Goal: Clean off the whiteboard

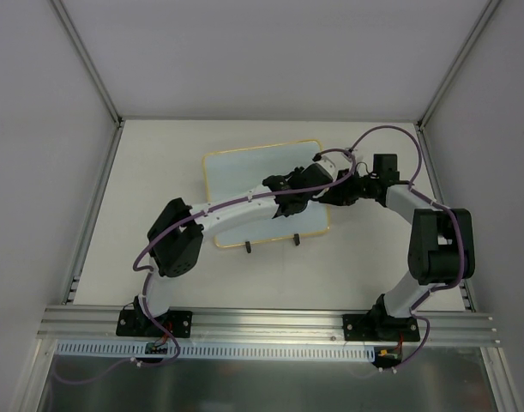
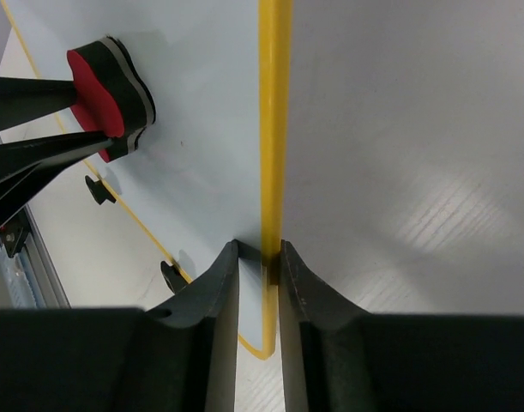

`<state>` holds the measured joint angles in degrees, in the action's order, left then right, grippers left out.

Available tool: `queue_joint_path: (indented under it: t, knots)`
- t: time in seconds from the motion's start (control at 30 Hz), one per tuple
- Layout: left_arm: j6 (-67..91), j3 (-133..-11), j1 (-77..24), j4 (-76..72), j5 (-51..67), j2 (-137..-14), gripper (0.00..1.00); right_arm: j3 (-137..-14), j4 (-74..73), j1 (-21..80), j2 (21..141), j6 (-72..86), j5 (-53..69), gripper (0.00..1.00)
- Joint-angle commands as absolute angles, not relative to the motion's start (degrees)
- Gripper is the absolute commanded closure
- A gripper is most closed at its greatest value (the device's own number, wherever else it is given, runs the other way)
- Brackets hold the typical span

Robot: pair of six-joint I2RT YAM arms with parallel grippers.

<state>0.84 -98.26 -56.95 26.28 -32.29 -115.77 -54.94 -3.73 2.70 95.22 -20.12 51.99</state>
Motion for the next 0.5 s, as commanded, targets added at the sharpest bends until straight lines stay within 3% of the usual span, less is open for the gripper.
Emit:
queue_joint_path:
  t: [0.0,0.07,0.47]
  knots:
    - [0.5,-101.5,-57.0,26.5,-33.1,-115.7,1.0,-55.1,-2.8,3.3,93.1,-21.1,53.8,0.92]
    - [0.0,-102.8,-57.0,26.5,-33.0,-116.7,1.0,-55.0,-3.3,3.4,92.9,-21.3,53.4,0.96]
    - [-2.7,-103.8,-60.0,26.6,-29.3,-121.2,1.0,-54.7,-4.0,4.2,92.1,-21.5,50.2,0.96]
